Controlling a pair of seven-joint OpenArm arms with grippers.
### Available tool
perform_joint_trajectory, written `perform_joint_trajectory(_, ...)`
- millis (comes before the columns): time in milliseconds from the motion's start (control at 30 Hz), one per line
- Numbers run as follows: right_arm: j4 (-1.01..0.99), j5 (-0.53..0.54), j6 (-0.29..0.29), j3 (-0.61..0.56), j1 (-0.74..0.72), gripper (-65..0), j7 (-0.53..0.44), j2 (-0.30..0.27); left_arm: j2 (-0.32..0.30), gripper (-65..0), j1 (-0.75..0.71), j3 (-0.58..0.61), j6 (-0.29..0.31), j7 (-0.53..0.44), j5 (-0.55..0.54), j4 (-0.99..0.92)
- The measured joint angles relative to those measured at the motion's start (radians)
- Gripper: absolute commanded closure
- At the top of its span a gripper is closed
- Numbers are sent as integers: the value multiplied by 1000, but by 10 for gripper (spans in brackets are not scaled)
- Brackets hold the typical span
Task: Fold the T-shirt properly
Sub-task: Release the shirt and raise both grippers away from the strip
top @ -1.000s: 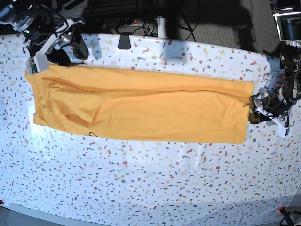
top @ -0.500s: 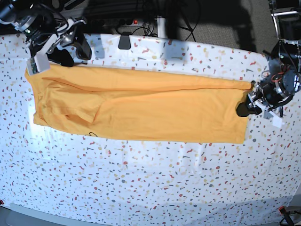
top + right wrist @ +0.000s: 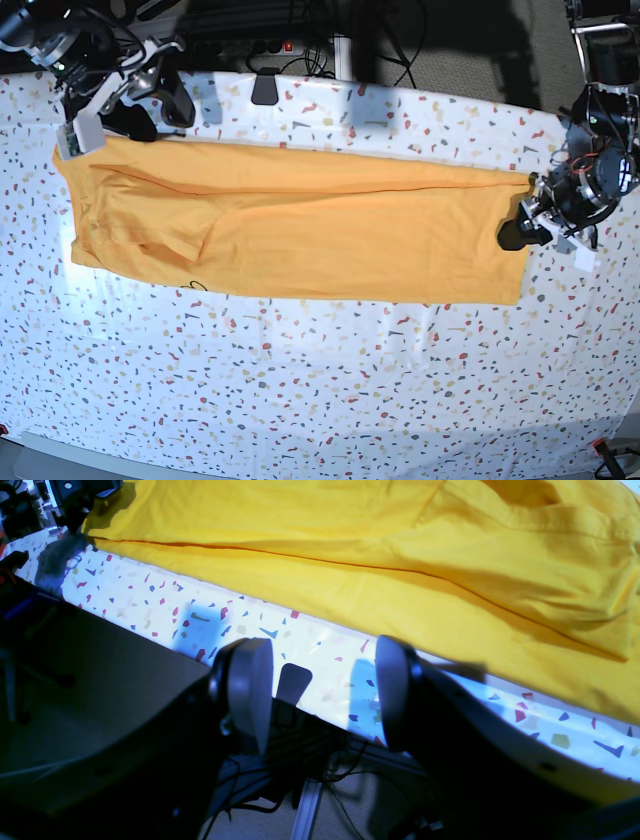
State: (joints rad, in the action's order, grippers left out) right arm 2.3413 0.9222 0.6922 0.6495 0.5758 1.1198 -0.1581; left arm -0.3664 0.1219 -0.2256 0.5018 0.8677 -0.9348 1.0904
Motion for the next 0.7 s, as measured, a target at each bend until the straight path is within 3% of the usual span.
perform_joint_trajectory(133,0,0,0,0,0,-325,0,0,-2,0,-3,0,-4,3,18,-3)
perform_joint_trajectory(433,0,0,0,0,-6,-325,0,0,-2,0,-5,0,-5,21,21,23)
perform_joint_trajectory(700,0,7,0,0,-77,-325,0,1,2,0,-5,3,3,80,24,235)
